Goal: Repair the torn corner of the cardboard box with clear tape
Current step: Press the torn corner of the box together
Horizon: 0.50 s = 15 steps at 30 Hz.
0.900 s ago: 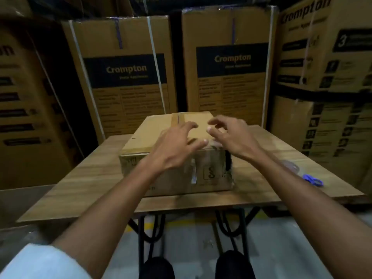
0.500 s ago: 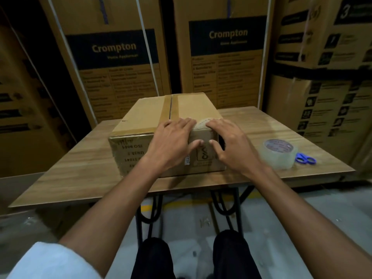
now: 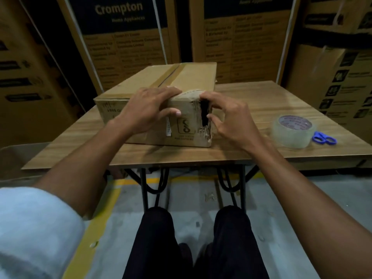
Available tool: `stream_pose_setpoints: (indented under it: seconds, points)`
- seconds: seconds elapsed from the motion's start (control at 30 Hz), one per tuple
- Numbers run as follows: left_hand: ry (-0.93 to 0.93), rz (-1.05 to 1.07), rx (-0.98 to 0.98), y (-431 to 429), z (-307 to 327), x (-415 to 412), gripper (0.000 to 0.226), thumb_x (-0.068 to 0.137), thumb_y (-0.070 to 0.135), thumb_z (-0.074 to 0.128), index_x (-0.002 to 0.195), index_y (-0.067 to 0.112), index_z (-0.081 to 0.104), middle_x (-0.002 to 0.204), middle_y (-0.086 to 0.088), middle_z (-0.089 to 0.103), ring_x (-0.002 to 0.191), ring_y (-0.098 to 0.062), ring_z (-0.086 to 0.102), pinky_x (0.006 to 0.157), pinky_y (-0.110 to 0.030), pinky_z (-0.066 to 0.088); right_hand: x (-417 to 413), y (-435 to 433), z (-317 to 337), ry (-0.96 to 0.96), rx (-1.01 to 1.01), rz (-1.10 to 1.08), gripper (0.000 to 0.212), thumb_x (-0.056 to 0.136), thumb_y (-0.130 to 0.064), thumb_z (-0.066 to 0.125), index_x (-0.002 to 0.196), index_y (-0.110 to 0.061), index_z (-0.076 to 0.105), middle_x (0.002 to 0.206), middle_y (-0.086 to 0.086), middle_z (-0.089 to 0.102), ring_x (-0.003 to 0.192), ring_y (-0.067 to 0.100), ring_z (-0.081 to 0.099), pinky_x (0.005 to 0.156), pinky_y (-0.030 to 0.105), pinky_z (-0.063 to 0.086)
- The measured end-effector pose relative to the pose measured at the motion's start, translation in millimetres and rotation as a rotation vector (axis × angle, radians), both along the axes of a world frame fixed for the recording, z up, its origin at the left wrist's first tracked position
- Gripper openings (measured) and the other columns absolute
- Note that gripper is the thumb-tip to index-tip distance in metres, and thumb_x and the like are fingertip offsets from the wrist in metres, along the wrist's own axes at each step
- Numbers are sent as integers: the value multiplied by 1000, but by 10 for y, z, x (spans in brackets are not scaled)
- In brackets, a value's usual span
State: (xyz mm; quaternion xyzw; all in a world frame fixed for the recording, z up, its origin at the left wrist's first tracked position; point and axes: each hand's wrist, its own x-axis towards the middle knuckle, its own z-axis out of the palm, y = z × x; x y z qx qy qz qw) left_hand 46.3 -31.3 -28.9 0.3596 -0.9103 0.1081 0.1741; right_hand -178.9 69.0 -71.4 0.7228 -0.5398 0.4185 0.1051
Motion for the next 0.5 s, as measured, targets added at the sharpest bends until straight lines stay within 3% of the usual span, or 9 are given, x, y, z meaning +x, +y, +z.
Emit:
stream_pose_setpoints:
  seconds: [0.1, 0.17, 0.23, 0.3, 0.37, 0.5]
  points:
    - [16, -13, -15, -8, -38, 9, 67, 97, 64, 49, 155, 29, 41, 159, -4, 47, 146, -29, 42, 117, -48, 28, -16, -19, -90, -174, -29, -20, 56, 86, -3, 74, 139, -16, 61, 137, 5, 66, 122, 17, 65, 104, 35, 54]
    - [31, -16, -43, 34, -66, -33, 71, 96, 67, 47, 151, 23, 45, 155, -8, 52, 141, -30, 47, 116, -47, 30, 7, 23, -199, -361, -94, -115, 41, 92, -5, 68, 132, -14, 65, 127, 4, 70, 109, 13, 68, 95, 33, 59]
    - [38, -29, -70, 91, -93, -134, 73, 95, 68, 45, 148, 18, 47, 152, -11, 54, 138, -32, 51, 116, -47, 32, 60, 69, -339, -427, -123, -191, 25, 96, -7, 62, 120, -9, 69, 114, 4, 72, 97, 10, 66, 87, 34, 61]
    - [-1, -87, -106, 127, -131, -250, 71, 97, 63, 47, 152, 19, 43, 157, -10, 50, 143, -30, 47, 118, -46, 31, 161, 105, -475, -279, -133, -187, 22, 97, -9, 59, 116, -7, 70, 111, 8, 72, 98, 16, 65, 89, 36, 59]
    - [-34, -145, -141, 122, -153, -336, 68, 100, 57, 50, 156, 20, 39, 161, -8, 45, 148, -28, 43, 120, -46, 29, 252, 98, -577, -110, -131, -165, 30, 96, -11, 60, 124, -3, 67, 118, 14, 67, 108, 24, 62, 94, 36, 55]
    - [8, -163, -130, 109, -160, -382, 65, 99, 48, 60, 155, 20, 42, 159, -7, 48, 148, -27, 44, 120, -46, 30, 316, 39, -606, -30, -104, -221, 34, 98, -20, 62, 127, -4, 67, 112, 16, 59, 100, 29, 59, 83, 43, 56]
